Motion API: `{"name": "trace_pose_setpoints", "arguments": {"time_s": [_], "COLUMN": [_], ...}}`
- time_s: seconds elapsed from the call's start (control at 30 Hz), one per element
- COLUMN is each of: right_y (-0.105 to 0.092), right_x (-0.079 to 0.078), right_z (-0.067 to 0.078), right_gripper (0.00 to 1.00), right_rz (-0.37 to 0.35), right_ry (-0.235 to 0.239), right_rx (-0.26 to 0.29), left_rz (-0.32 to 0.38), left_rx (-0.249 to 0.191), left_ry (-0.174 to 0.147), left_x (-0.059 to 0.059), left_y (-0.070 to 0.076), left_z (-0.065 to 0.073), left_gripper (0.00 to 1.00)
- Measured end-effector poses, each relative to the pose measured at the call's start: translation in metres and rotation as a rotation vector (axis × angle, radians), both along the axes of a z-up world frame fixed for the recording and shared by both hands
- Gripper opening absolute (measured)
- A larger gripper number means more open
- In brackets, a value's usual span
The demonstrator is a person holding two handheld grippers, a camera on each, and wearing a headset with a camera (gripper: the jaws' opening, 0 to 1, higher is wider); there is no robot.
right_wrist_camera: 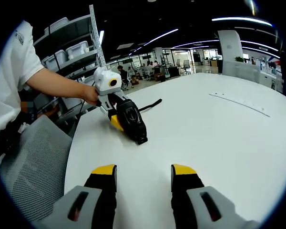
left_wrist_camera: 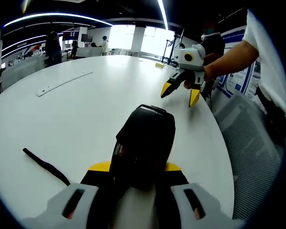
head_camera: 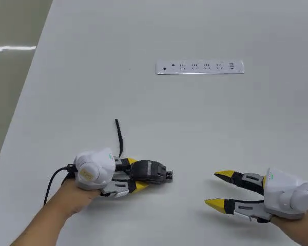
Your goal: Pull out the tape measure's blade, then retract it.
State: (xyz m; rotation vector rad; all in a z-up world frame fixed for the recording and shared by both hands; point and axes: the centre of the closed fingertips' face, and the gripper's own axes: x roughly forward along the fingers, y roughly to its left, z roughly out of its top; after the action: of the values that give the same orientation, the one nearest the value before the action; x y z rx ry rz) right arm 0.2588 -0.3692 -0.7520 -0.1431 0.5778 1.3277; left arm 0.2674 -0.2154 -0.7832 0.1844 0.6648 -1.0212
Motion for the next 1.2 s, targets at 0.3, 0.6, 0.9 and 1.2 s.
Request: {"name": "trace_pose_setpoints", "arguments": {"time_s": [0.3, 0.6, 0.9, 1.2], "right_y": [0.013, 0.029, 0.043, 0.057], "right_x": [0.006, 0.01, 0.011, 0.012], "right_z": [-0.001, -0.002, -0.01, -0.013], "right_gripper": [0.42, 0.43, 0.41, 0.41], "right_rz": [0.028, 0.075, 0.118, 0.143], "right_ry": [-0.029, -0.046, -0.053, -0.054], "right_rx": [0.022, 0.039, 0.05, 0.062], "left_rz": [0.004, 0.008, 0.012, 0.009], "left_rx": [0.0, 0.002, 0.0, 0.001], "left_ry": [-0.001, -0.001, 0.0, 0.002], "left_x": [0.0, 0.0, 0.0, 0.0], "left_y": [0.0, 0.001, 0.001, 0.002], "left_z": [0.0, 0.0, 0.001, 0.0], "left_gripper": [0.3, 0.3, 0.3, 0.3]}}
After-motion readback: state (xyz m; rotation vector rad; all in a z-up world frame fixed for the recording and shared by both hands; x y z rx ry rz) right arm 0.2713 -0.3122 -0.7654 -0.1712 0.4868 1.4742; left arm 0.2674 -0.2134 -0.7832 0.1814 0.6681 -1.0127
